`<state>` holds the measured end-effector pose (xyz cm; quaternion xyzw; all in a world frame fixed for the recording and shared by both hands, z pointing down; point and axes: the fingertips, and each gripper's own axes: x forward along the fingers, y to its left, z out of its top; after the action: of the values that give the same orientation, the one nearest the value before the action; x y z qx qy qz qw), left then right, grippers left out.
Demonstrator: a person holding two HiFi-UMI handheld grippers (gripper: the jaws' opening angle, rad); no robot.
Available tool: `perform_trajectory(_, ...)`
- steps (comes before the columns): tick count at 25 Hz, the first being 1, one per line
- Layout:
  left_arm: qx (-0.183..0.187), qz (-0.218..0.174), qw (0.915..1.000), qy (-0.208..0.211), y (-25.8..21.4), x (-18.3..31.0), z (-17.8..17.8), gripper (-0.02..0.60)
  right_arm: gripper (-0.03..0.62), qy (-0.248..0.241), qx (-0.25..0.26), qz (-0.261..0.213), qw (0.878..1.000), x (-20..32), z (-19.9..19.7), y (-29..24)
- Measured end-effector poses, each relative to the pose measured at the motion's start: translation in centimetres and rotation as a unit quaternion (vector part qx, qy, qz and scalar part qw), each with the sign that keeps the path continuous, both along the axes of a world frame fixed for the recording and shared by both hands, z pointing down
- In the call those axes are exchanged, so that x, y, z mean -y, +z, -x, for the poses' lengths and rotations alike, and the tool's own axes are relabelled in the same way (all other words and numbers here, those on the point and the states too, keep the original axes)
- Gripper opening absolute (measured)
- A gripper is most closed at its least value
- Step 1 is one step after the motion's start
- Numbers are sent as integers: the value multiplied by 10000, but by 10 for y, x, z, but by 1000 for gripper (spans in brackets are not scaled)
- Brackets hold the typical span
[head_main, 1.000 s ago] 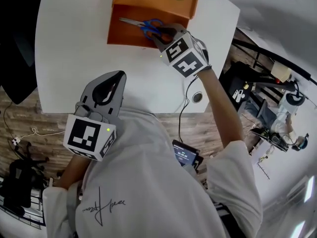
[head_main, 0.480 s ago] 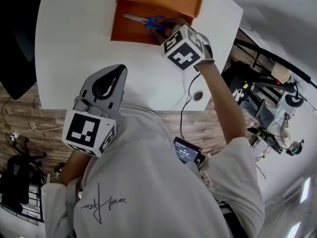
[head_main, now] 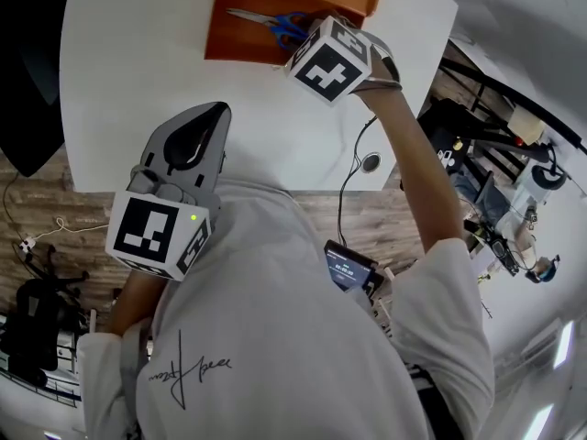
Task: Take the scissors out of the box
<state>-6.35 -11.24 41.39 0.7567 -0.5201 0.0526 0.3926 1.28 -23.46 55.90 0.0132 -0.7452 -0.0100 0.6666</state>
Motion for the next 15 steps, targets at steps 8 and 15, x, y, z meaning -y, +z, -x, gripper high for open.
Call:
perform_trajectory(8,4,79,10000,13,4,1,-6,4,107,-187,-255,-114,9994,0,0,2)
perform_trajectory(15,41,-45,10000,19,-3,3,-11,3,92,-265,-320,-186,9990,1,-4,1)
